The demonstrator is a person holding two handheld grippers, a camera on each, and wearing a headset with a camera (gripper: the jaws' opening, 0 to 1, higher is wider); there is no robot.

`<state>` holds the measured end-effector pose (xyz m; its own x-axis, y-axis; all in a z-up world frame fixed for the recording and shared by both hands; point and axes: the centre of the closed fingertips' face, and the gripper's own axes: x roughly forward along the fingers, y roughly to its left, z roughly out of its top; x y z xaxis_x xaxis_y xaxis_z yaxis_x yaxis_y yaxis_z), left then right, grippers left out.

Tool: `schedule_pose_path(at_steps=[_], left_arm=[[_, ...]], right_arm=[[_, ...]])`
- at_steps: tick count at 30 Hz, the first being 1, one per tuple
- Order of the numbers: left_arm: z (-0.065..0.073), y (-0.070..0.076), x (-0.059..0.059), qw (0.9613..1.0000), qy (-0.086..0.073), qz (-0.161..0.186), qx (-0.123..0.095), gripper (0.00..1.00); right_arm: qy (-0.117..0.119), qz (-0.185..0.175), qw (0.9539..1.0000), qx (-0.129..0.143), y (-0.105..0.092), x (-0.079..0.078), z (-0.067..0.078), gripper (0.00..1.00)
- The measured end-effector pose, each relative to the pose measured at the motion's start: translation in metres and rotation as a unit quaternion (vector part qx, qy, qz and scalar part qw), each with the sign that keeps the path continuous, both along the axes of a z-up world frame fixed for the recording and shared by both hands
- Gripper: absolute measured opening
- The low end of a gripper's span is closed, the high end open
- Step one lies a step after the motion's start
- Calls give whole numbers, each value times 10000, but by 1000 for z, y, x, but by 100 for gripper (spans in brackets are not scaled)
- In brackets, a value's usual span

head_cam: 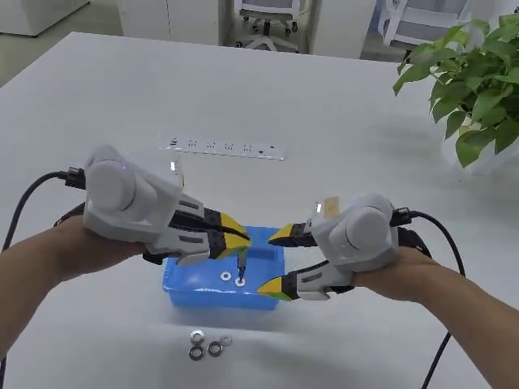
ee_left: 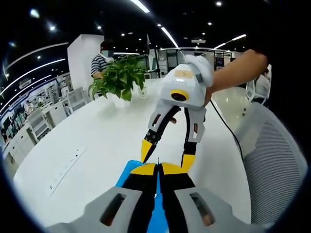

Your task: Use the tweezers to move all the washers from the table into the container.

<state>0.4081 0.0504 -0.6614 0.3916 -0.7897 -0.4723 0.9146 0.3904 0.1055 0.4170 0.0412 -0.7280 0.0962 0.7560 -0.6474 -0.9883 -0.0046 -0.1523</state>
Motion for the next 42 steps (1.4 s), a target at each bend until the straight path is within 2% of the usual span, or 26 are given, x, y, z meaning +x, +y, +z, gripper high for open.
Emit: schedule_pose_path(at_steps=[14,21,30,42], left_arm=[[10,0,-9,10000,-14,41,-33,5],[13,1,-12,10000,-12,56,-53,5],[18,3,-20,9999,12,69,-109,5],[21,5,-31,9999,24,50,-129,5]], right_arm=[[36,-582,9982,102,-26,-9,-3,67],[39,-805,9965,222,-30,-12,2,78],[127,-881,9957,275,-33,-24,3,87],[379,-1040,9926,500,-33,-42,8,97]])
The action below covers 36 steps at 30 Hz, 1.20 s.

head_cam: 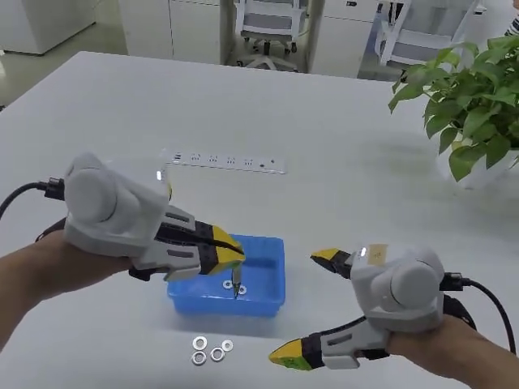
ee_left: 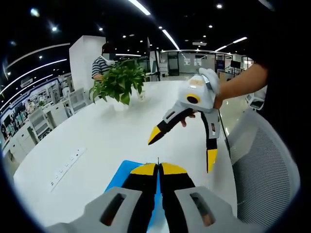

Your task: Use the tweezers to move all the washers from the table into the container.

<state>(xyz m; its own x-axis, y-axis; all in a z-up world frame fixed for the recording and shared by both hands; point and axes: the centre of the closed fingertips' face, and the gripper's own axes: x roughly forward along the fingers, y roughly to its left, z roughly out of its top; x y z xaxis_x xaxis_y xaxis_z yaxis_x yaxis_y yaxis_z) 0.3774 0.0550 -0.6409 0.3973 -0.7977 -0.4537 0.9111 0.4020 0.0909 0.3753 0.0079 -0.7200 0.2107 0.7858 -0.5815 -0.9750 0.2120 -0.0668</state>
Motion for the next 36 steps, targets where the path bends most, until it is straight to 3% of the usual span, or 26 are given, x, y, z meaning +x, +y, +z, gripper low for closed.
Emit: schedule_pose_path(at_steps=[9,36], left_arm=[[-4,0,-9,10000,65,-42,-32,5],[-37,-3,-25,9996,243,-163,61,5]], right_arm=[[151,-84,9998,110,-2,-9,0,100],[271,-25,9996,-94,-9,-22,-13,100]])
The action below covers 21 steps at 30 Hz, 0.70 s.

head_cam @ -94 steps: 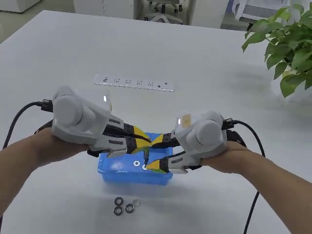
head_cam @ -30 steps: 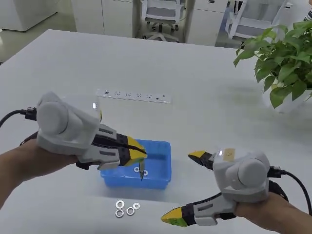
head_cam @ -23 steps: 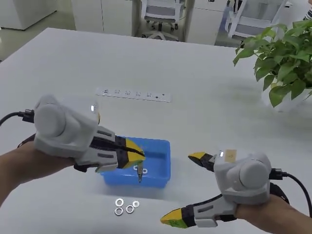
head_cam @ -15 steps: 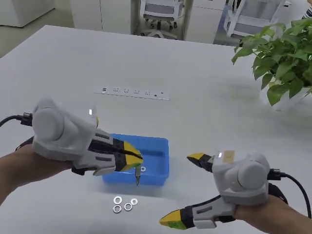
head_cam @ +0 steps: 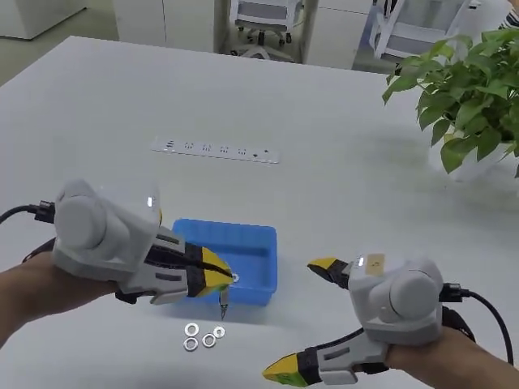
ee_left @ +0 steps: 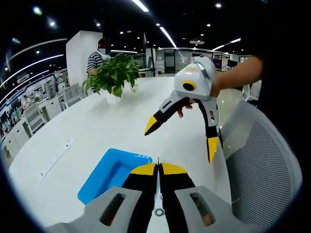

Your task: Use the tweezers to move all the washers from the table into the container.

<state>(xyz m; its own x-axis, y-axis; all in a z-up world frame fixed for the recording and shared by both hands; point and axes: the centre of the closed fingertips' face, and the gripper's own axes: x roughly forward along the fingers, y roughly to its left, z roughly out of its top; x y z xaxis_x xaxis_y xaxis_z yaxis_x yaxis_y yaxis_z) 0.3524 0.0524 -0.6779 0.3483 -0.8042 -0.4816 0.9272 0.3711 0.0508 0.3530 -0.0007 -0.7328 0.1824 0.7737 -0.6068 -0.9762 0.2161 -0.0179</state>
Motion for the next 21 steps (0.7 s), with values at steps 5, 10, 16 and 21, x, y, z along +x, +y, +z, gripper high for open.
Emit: schedule_pose_path(at_steps=[5,10,16,21], left_arm=[[-4,-3,-4,10000,44,-24,45,5],[-7,-2,-3,10000,31,-39,48,5],[-12,-2,-5,9999,47,-56,94,5],[-15,-1,-6,9999,70,-53,98,5]], right_arm=[[22,-1,10000,-8,0,-1,-1,100],[42,12,10000,-27,0,-3,-3,100],[74,10,10000,-46,-1,-5,-4,99],[99,15,9999,-75,-2,-6,-6,99]])
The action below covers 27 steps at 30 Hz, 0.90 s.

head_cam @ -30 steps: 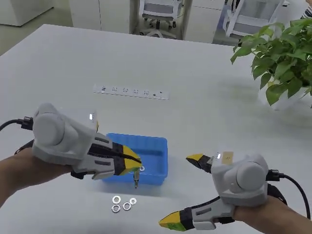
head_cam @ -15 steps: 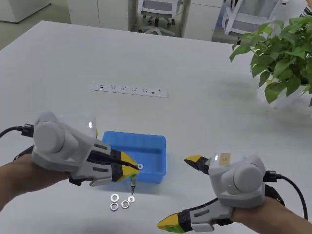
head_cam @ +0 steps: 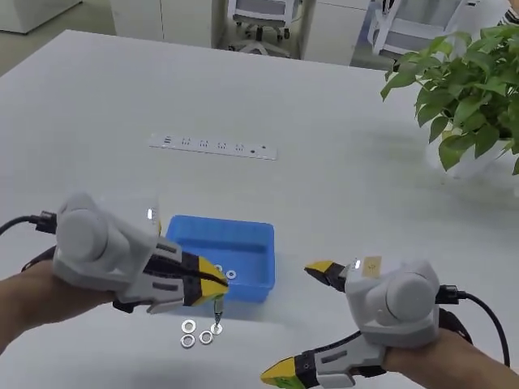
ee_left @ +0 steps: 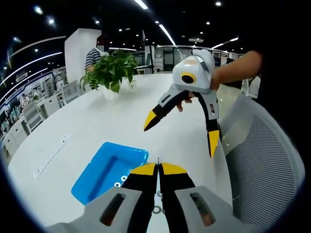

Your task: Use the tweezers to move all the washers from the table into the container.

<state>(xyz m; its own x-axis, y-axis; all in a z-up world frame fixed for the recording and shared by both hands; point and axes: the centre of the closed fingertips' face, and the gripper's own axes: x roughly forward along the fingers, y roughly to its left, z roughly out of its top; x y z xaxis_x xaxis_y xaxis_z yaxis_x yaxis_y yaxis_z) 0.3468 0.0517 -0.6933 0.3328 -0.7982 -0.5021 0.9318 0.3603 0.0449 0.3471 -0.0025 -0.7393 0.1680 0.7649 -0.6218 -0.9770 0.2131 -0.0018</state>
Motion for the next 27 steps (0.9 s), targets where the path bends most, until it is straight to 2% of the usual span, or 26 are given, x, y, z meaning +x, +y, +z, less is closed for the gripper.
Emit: schedule_pose_path(at_steps=[17,19,27], left_arm=[[-6,-1,0,10000,-23,-20,44,5],[-6,-1,0,10000,-62,-22,33,5],[-7,0,1,10000,-19,44,-62,6]], right_arm=[[67,56,10000,-26,0,-4,-3,97],[72,62,10000,-27,0,-4,-4,97],[103,119,9999,-34,1,-6,-5,96]])
